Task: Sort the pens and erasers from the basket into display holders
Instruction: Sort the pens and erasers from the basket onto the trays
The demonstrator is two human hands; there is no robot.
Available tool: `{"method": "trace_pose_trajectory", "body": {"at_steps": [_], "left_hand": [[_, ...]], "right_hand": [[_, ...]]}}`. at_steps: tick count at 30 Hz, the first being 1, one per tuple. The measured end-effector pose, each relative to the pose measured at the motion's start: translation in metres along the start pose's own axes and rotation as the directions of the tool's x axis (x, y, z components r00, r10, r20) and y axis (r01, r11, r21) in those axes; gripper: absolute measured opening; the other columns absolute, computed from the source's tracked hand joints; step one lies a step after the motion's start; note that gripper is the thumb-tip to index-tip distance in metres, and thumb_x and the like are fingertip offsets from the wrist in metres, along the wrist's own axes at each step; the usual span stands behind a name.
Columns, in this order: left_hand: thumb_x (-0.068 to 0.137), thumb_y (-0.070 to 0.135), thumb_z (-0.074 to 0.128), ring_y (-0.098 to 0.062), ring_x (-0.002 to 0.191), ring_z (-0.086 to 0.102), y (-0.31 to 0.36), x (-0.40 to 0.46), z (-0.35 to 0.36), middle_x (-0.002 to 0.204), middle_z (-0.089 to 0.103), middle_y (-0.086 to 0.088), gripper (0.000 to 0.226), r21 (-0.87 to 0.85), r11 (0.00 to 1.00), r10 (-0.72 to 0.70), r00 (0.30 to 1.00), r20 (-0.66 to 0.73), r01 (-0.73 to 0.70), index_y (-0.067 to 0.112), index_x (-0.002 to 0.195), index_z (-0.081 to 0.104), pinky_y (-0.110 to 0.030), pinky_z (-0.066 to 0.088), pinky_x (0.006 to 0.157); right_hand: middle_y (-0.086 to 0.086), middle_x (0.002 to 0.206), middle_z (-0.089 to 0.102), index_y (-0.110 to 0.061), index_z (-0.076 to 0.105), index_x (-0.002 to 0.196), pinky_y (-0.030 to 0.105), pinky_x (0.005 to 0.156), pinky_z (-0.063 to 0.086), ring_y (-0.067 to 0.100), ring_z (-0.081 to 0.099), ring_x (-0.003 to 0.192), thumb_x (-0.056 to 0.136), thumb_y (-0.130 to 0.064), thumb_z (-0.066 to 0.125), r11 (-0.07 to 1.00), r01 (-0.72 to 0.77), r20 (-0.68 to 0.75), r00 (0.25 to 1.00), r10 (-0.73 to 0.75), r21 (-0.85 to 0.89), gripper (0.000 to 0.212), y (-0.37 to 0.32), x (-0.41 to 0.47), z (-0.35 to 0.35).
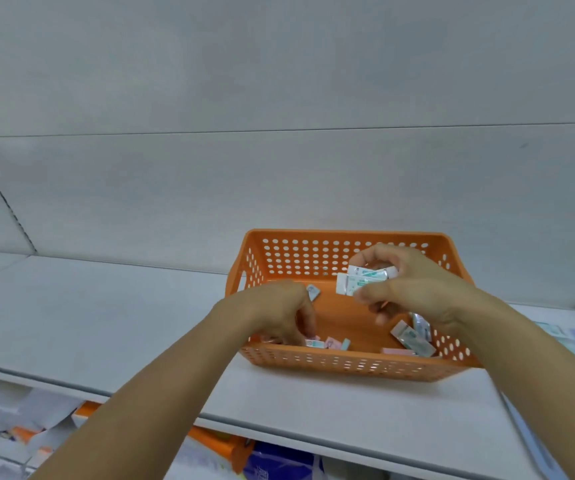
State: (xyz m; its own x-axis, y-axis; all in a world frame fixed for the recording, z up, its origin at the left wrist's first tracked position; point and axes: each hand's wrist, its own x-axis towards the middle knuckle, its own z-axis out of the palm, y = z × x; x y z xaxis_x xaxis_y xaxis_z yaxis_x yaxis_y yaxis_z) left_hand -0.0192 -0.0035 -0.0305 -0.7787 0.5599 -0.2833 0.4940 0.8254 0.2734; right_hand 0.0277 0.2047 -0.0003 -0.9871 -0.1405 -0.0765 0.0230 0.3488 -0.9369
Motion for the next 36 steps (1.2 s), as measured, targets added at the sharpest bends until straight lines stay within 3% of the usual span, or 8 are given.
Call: {"method": "trace_pose_trajectory", "body": {"at_steps": [5, 9, 14, 18, 23, 28, 33, 36], "left_hand": [[0.09, 0.027, 0.066, -0.006, 0.09, 0.064, -0.002, 0.012, 0.0, 0.103, 0.071, 0.012, 0.017, 0.05, 0.999, -0.015, 0.999, 0.031, 0.014, 0.025, 0.106, 0.073, -0.02, 0.049, 0.073], [0.097, 0.028, 0.057, -0.009, 0.091, 0.066, 0.01, 0.004, -0.009, 0.104, 0.07, 0.008, 0.01, -0.264, 0.964, -0.076, 0.955, -0.285, -0.002, 0.025, 0.1, 0.067, -0.019, 0.053, 0.068], [0.102, 0.019, 0.047, -0.021, 0.087, 0.073, 0.069, -0.015, -0.014, 0.098, 0.075, -0.006, 0.016, -0.844, 0.461, -0.081, 0.935, -0.345, -0.272, 0.009, 0.111, 0.057, -0.024, 0.056, 0.06], [0.1, 0.007, 0.037, -0.023, 0.075, 0.072, 0.132, -0.011, -0.003, 0.093, 0.074, -0.017, 0.021, -0.963, -0.013, -0.102, 0.959, -0.266, -0.268, 0.003, 0.113, 0.053, -0.026, 0.054, 0.048], [0.093, 0.004, 0.047, -0.026, 0.075, 0.07, 0.222, 0.008, 0.032, 0.087, 0.068, -0.019, 0.02, -0.909, -0.406, 0.095, 0.985, -0.145, -0.094, -0.01, 0.099, 0.06, -0.031, 0.06, 0.065], [0.089, 0.015, 0.066, -0.023, 0.081, 0.07, 0.28, 0.038, 0.059, 0.095, 0.069, -0.017, 0.037, -0.88, -0.46, 0.054, 0.986, -0.158, -0.116, -0.006, 0.119, 0.062, -0.03, 0.06, 0.072], [0.089, 0.013, 0.066, -0.02, 0.07, 0.07, 0.299, 0.065, 0.08, 0.083, 0.072, -0.013, 0.018, -0.904, -0.415, -0.045, 0.995, -0.092, -0.102, 0.002, 0.103, 0.067, -0.029, 0.059, 0.066], [0.087, 0.01, 0.069, -0.017, 0.062, 0.065, 0.296, 0.075, 0.083, 0.081, 0.068, -0.012, 0.013, -0.913, -0.386, -0.176, 0.982, -0.072, -0.136, 0.004, 0.098, 0.064, -0.028, 0.057, 0.057]], "right_hand": [[0.01, 0.1, 0.066, -0.024, 0.066, 0.106, 0.027, 0.053, 0.054, 0.017, 0.064, 0.059, 0.077, -0.001, 0.077, 0.992, 0.032, -0.016, 0.999, -0.03, 0.118, 0.039, 0.004, -0.015, -0.013], [0.007, 0.083, 0.069, -0.016, 0.067, 0.108, 0.027, 0.047, 0.052, 0.02, 0.062, 0.06, 0.076, 0.0, 0.076, 0.96, 0.105, -0.047, 0.994, -0.096, 0.261, 0.037, 0.007, -0.026, -0.024], [0.007, 0.064, 0.063, -0.012, 0.07, 0.108, 0.021, 0.037, 0.043, 0.012, 0.053, 0.044, 0.072, -0.026, 0.077, 0.907, 0.208, -0.08, 0.978, -0.192, 0.367, 0.039, 0.012, -0.048, -0.049], [0.016, 0.076, 0.065, -0.01, 0.07, 0.09, 0.018, 0.033, 0.032, 0.013, 0.046, 0.044, 0.072, -0.038, 0.072, 0.878, 0.265, -0.164, 0.962, -0.216, 0.399, 0.033, 0.021, -0.073, -0.075], [0.007, 0.06, 0.063, -0.011, 0.065, 0.08, 0.017, 0.037, 0.026, 0.01, 0.042, 0.039, 0.089, -0.038, 0.062, 0.9, 0.224, -0.373, 0.925, -0.075, 0.374, 0.028, 0.036, -0.099, -0.118], [-0.003, 0.052, 0.055, -0.019, 0.062, 0.073, 0.016, 0.037, 0.034, 0.008, 0.045, 0.037, 0.094, -0.038, 0.055, 0.945, 0.097, -0.449, 0.892, 0.056, 0.311, 0.029, 0.064, -0.121, -0.148], [-0.004, 0.054, 0.047, -0.018, 0.055, 0.072, 0.02, 0.04, 0.031, 0.009, 0.041, 0.044, 0.098, -0.028, 0.047, 0.984, 0.036, -0.361, 0.932, 0.029, 0.173, 0.029, 0.091, -0.13, -0.167], [-0.01, 0.059, 0.058, -0.013, 0.06, 0.077, 0.021, 0.047, 0.04, 0.005, 0.051, 0.049, 0.099, -0.024, 0.046, 0.989, 0.073, -0.483, 0.876, -0.001, 0.132, 0.029, 0.103, -0.13, -0.18]]}}
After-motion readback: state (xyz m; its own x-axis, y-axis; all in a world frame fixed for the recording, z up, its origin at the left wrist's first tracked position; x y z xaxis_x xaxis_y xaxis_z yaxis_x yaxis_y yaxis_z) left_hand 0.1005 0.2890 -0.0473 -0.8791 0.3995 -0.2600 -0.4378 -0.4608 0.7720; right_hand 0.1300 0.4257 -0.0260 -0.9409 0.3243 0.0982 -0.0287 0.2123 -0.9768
